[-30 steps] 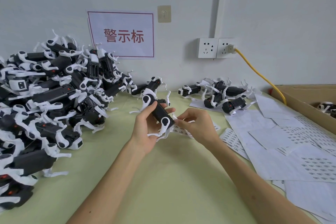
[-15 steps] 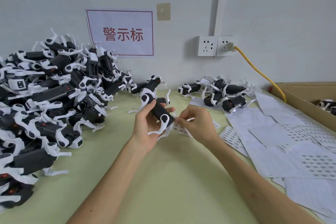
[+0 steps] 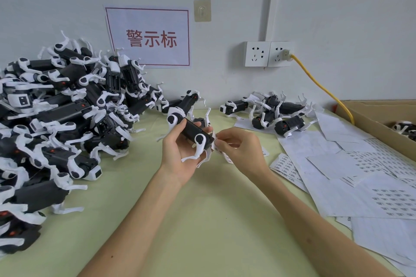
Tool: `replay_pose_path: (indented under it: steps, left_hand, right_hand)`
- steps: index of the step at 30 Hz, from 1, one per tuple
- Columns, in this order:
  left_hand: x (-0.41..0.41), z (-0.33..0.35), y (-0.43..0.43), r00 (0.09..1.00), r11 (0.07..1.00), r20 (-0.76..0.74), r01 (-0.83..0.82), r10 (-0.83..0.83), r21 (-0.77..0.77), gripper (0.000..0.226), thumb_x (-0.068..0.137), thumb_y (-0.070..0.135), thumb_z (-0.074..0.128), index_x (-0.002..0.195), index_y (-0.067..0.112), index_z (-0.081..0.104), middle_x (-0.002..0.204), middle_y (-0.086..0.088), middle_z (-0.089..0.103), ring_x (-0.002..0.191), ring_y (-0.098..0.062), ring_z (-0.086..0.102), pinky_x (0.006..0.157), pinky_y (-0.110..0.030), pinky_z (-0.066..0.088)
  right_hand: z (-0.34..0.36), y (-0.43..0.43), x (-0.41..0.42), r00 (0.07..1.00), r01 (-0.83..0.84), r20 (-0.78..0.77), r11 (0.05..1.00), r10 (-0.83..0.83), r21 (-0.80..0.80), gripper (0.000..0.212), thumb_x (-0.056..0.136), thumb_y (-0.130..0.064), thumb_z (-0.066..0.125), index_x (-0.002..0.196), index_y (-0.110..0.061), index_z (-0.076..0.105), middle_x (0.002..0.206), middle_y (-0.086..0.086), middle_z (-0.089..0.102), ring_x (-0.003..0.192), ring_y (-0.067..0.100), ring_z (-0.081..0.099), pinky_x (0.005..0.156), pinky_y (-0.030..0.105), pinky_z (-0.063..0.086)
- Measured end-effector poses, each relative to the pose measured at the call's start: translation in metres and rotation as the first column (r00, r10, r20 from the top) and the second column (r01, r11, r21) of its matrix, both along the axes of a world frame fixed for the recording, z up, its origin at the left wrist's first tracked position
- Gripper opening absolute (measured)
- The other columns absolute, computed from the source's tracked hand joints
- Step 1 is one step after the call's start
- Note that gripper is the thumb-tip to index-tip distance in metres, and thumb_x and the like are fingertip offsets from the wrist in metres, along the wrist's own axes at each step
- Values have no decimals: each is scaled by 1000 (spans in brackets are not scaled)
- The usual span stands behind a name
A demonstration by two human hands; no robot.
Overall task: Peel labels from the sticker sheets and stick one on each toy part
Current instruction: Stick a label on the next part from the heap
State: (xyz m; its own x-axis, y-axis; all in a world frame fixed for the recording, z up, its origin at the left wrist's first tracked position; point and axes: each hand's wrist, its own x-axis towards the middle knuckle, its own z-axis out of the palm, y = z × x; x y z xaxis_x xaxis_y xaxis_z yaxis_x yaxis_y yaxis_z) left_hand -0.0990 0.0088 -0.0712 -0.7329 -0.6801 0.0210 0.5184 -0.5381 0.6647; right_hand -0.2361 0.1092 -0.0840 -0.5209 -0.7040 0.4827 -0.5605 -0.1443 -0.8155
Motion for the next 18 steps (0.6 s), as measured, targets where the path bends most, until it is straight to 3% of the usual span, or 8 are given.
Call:
replay_pose_path:
  steps: [5, 8, 12, 16, 18]
  left_hand:
    - [1, 2, 2, 1000, 1000, 26, -9, 9, -15, 35, 88, 37, 63, 103, 5, 63, 115, -26, 69, 106, -34, 68, 94, -41, 53]
    - [1, 2, 3, 999, 999, 50, -20, 22, -29, 31, 95, 37, 58, 101, 6, 63, 113, -24, 72, 108, -33, 68, 96, -41, 52]
    - [1, 1, 2, 997, 997, 76, -12, 18, -79, 30, 96, 37, 57, 100, 8, 63, 105, -17, 76, 103, -31, 71, 78, -36, 57]
    - [1, 0, 1, 996, 990, 87, -19, 31, -140, 29, 91, 35, 63, 93, 8, 73, 105, -17, 76, 104, -30, 73, 97, -44, 53]
    - [1, 1, 1, 994, 981, 108, -6, 28, -196, 26, 89, 34, 66, 90, 11, 77, 108, -17, 76, 102, -31, 74, 99, -45, 52]
  right_hand:
    - [2, 3, 5, 998, -46, 37, 999, 47, -7, 22, 89, -7, 72, 83, -28, 74, 80, -15, 74, 76, 4, 70, 66, 13, 49]
    - [3, 4, 6, 997, -55, 51, 998, 55, -3, 24, 89, -6, 71, 82, -29, 73, 80, -14, 75, 75, 4, 70, 65, 12, 48]
    - [3, 3, 4, 997, -42, 67, 999, 41, 17, 17, 87, -5, 73, 83, -22, 75, 77, -13, 74, 75, 2, 69, 68, 11, 49]
    - [4, 3, 1, 995, -44, 88, 998, 40, 48, 14, 84, -6, 77, 80, -20, 74, 73, -15, 72, 70, 1, 67, 67, 9, 47]
    - [4, 4, 0, 995, -47, 86, 997, 42, 55, 18, 83, -6, 78, 76, -22, 73, 69, -16, 71, 67, -1, 66, 65, 8, 46]
